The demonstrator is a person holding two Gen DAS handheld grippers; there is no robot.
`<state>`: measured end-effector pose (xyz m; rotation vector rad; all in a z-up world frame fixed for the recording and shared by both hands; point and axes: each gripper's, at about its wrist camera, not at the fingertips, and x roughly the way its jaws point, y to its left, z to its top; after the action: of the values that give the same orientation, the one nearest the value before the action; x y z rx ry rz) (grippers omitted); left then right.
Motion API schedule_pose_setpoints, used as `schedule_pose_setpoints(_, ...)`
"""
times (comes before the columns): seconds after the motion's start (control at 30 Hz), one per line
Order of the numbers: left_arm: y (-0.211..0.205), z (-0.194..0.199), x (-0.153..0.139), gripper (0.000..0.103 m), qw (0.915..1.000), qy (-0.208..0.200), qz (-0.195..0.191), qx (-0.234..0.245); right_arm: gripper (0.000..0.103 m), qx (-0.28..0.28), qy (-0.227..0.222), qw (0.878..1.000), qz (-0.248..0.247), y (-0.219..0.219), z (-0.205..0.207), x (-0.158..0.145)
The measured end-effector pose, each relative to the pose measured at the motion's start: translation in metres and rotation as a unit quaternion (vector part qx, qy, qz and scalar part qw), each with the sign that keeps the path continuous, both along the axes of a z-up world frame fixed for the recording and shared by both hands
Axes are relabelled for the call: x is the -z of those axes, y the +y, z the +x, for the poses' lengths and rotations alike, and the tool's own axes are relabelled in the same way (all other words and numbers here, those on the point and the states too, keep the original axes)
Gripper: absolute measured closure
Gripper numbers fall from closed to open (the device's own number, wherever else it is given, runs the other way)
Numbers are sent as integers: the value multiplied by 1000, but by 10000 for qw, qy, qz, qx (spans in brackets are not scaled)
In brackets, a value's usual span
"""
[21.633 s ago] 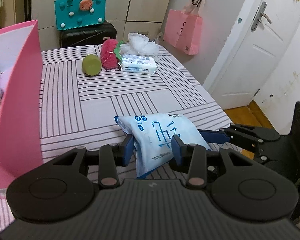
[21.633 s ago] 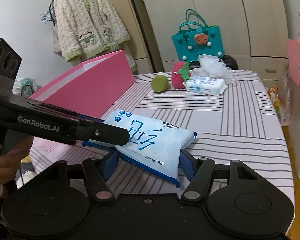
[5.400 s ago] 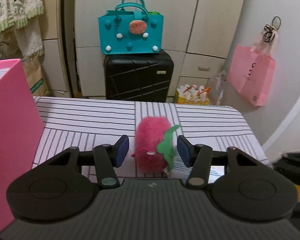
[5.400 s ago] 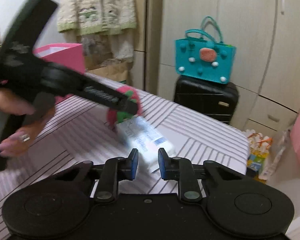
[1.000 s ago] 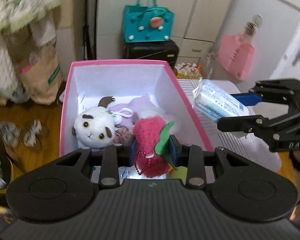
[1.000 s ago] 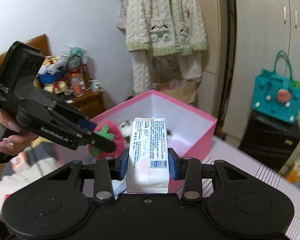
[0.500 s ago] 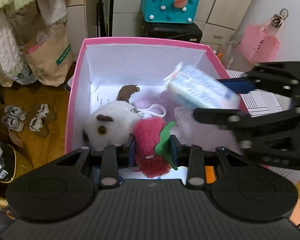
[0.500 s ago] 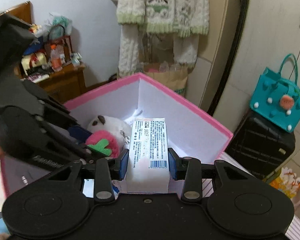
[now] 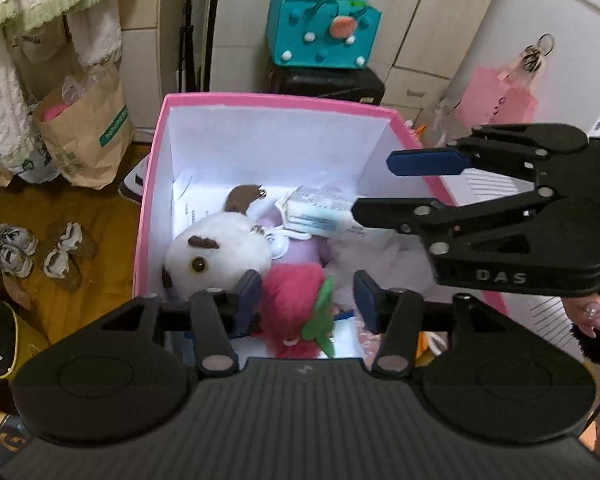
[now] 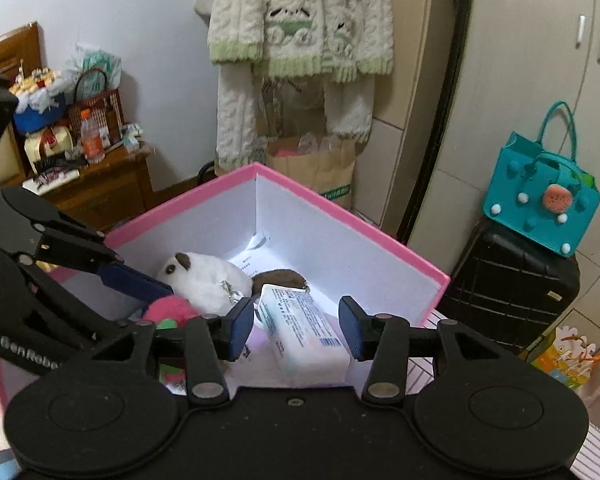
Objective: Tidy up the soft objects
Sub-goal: 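Lower both into the box and open the left and right grippers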
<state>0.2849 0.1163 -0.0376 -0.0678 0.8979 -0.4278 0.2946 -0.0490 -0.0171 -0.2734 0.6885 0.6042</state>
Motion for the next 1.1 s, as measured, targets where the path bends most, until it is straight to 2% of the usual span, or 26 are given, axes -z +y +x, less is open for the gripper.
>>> schedule_pose_setpoints(0.03,1,-2,-2,40,10000,-19,-50,-16,51,4,24,10000,74,-4,-4,-3)
schedule_pose_setpoints(0.1,3,-5,-8,40,9999,-66,-117,-77,51,15,49,9998,196,-10,-12,-9)
schedule_pose_setpoints(0.3,3,-24,-29,35,9992,-334,66,-205,49,125,-220,9996,151,-23,-40,-24)
schedule_pose_setpoints(0.5,0,-53,-46,28,9994,-254,201,-146,45,174,-226,9991,321,-42,-71,-39)
schedule_pose_setpoints(0.63,-2,-72,-57,24,9999,-87,114,-76,45,195,-255,9987,399,-53,-91,-43)
schedule_pose_setpoints(0.77,-14,-93,-69,21,9982,-286,494,-196,40,299,-613,9974,253,-61,-118,-47)
schedule_pose_setpoints(0.87,-21,-114,-79,15,9969,-442,619,-193,38,296,-646,9970,294,-68,-135,-52)
schedule_pose_setpoints(0.97,-28,-134,-86,4,9954,-616,714,-180,27,301,-761,9964,216,-74,-154,-56)
schedule_pose_setpoints(1.0,-29,-140,-87,0,9951,-658,718,-150,17,324,-798,9961,183,-75,-158,-56)
schedule_pose_setpoints(1.03,-31,-147,-88,0,9951,-697,693,-92,7,372,-854,9955,159,-77,-164,-56)
schedule_pose_setpoints(1.1,-34,-156,-87,0,9954,-672,676,5,2,519,-971,9938,143,-80,-174,-54)
